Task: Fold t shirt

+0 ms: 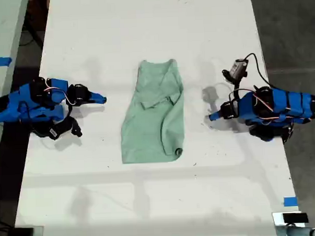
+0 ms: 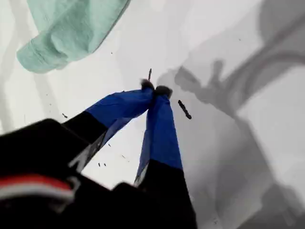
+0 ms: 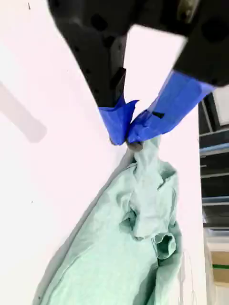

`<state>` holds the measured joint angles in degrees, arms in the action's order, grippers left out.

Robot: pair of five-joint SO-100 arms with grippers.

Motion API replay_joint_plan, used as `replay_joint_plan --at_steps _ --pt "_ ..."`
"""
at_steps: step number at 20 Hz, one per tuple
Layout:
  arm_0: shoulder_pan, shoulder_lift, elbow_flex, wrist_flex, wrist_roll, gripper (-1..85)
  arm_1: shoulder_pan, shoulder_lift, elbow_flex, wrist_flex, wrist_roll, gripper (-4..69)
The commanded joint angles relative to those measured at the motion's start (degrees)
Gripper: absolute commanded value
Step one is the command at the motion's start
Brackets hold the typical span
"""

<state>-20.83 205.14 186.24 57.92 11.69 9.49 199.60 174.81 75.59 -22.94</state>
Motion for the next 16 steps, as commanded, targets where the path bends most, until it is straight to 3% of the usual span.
replay_joint_plan --at_steps 1,3,5,7,10,16 --pt "1.49 0.62 2.37 0.00 0.00 -0.3 -0.18 0.79 3.60 0.09 0.18 1.3" --pt "5.01 0.70 2.37 0.00 -5.01 -0.3 -0.26 0.79 3.60 0.09 0.26 1.3" --pt "11.78 0.88 2.11 -2.46 -22.50 -0.3 -0.35 0.79 3.60 0.09 0.18 1.3" --pt "16.35 0.88 0.70 -8.79 -29.88 -0.3 0.18 0.79 3.60 0.09 0.09 1.3" --pt "15.91 -4.92 -9.32 -3.52 -31.11 -0.4 0.00 0.79 3.60 0.09 0.00 1.3" --pt "14.94 -57.13 -47.02 4.31 -24.26 1.7 0.00 0.79 3.60 0.09 0.00 1.3"
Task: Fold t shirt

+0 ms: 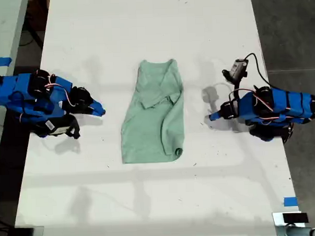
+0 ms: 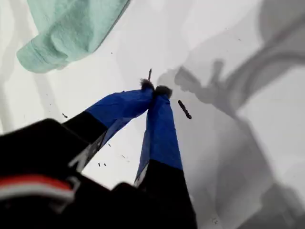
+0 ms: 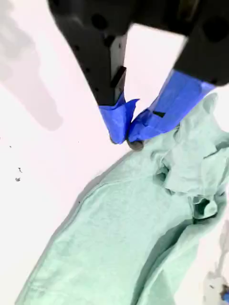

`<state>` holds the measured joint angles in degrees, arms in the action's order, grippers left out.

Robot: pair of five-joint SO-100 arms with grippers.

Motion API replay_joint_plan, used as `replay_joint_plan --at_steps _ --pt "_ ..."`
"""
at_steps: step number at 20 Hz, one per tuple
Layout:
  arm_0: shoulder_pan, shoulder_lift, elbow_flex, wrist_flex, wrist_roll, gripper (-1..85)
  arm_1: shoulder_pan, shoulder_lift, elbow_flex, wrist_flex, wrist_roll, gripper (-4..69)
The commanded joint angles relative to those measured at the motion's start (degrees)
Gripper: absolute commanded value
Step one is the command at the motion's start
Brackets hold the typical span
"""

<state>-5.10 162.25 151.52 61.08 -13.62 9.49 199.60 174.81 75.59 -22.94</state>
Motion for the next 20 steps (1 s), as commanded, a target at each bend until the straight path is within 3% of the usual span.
replay_joint_plan --at_steps 1,3,4,9,13,14,17,20 --pt "0.18 -21.62 -17.14 2.20 0.97 2.8 0.00 0.79 3.60 0.09 0.00 1.3" --pt "2.20 -35.51 -26.19 5.01 -0.97 18.2 0.09 0.79 3.60 0.09 -0.09 1.3" --pt "2.90 -41.04 -29.18 4.66 -1.23 21.3 0.09 0.79 3.60 0.09 -0.18 1.3" --pt "4.57 -55.28 -30.76 -6.24 -1.14 20.9 0.00 0.79 3.60 0.09 -0.18 1.3" --pt "5.10 -64.42 -34.54 -9.23 -0.97 21.1 0.00 0.79 3.60 0.09 -0.26 1.3" --pt "5.10 -66.09 -34.98 -10.02 -0.79 20.4 0.00 0.79 3.60 0.09 -0.26 1.3" --pt "4.75 -68.20 -35.16 -9.84 -0.18 0.5 -0.09 0.79 3.60 0.09 -0.26 1.3" --pt "3.43 -69.52 -35.60 -6.86 0.62 -0.3 -0.09 0.79 3.60 0.09 -0.26 1.3"
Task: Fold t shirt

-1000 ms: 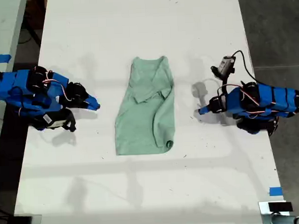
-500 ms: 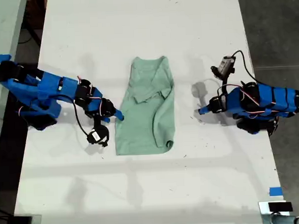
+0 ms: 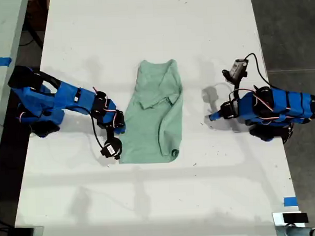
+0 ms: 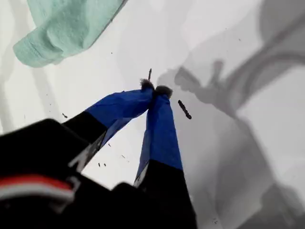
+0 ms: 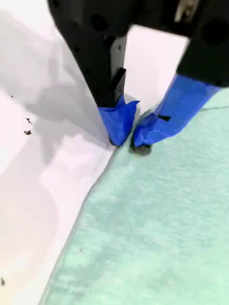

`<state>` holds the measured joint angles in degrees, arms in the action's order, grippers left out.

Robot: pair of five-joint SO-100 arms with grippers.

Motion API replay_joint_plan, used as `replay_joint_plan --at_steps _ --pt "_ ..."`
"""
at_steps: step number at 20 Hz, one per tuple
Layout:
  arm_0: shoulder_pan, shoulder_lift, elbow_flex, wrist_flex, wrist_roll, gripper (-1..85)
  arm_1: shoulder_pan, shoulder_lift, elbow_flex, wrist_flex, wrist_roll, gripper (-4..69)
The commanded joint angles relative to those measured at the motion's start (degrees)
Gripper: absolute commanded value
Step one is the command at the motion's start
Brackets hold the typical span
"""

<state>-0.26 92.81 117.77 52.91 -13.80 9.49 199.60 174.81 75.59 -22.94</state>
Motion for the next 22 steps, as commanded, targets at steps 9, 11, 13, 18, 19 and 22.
replay_joint_plan --at_steps 9,11,13,18,19,22 --pt "-1.58 7.03 -19.34 18.72 3.34 -0.3 0.00 0.79 3.60 0.09 -0.35 1.3" --pt "-2.55 4.04 -25.49 18.46 7.38 -0.3 0.00 0.79 3.60 0.09 -0.35 1.3" --pt "-4.48 -0.53 -31.20 18.28 10.99 -0.3 0.00 0.79 3.60 0.09 -0.35 1.3" --pt "-6.86 -17.58 -47.99 18.63 14.68 -0.3 0.00 0.79 3.60 0.09 -0.44 1.3" --pt "-6.86 -21.18 -51.33 18.54 14.94 -0.3 0.00 0.79 3.60 0.09 -0.44 1.3" --pt "-6.50 -28.30 -57.48 17.49 15.12 -0.3 0.00 0.79 3.60 0.09 -0.53 1.3"
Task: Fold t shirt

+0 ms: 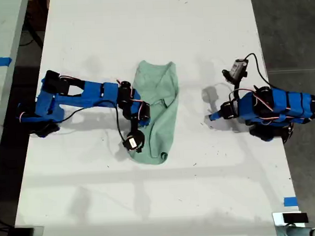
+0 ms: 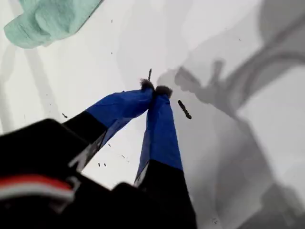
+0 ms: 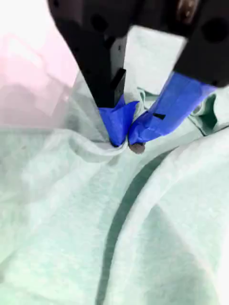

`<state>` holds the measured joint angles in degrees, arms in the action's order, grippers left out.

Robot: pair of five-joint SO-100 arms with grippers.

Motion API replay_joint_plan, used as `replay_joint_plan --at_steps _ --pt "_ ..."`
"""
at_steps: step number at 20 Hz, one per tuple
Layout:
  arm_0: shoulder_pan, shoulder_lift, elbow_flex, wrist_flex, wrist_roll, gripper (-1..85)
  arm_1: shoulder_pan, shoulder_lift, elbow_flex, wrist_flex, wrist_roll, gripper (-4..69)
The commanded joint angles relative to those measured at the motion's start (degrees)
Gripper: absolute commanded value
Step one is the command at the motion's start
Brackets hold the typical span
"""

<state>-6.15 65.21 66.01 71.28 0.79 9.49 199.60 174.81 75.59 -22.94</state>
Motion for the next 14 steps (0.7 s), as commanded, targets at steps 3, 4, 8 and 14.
replay_joint_plan --at_steps 3,4,8,14 --pt "0.44 -1.23 -7.29 -2.46 -0.70 14.8 0.00 0.79 3.60 0.09 -0.53 1.3" --pt "0.97 -0.70 -8.00 -2.55 -1.32 19.3 0.00 0.79 3.60 0.09 -0.53 1.3" --pt "3.25 5.80 -8.26 -3.52 -4.22 19.6 0.09 0.79 3.60 0.09 -0.53 1.3" --pt "0.53 9.67 -6.33 4.31 -1.41 19.3 -0.09 0.79 3.60 0.09 -0.62 1.3"
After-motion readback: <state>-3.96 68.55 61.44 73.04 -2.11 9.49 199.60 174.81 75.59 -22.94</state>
